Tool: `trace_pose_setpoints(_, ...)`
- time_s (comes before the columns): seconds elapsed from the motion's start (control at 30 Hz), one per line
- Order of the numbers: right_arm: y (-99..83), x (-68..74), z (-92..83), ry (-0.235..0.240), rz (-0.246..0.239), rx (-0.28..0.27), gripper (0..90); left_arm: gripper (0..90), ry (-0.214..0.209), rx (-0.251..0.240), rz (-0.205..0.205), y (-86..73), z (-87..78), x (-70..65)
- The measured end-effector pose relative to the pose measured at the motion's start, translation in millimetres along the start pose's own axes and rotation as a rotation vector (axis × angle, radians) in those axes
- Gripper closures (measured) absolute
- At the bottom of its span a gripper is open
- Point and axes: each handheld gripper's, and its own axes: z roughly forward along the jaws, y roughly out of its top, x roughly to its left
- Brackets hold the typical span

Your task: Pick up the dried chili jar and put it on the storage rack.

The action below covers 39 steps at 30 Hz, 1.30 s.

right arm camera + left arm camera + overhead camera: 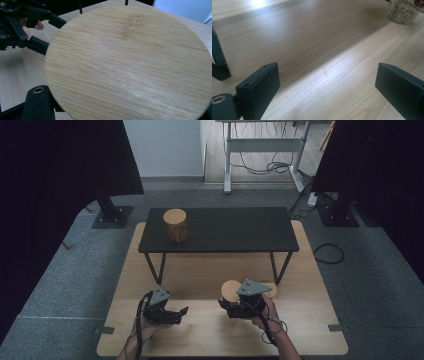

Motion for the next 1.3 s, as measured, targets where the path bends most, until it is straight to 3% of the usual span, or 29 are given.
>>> trace_pose_setpoints(0.67, 12.0, -6.2, -7.5, -0.026, 0.007, -0.016, 24.9, 5.2, 0.004, 0.004, 0.005, 0.3, 1.6, -1.5)
trace_pose_setpoints(1.3, 29.7, -8.6, -11.2, -0.016, -0.031, -0.026, 24.9, 5.1, 0.003, 0.006, 0.007, 0.4, 1.3, -1.1)
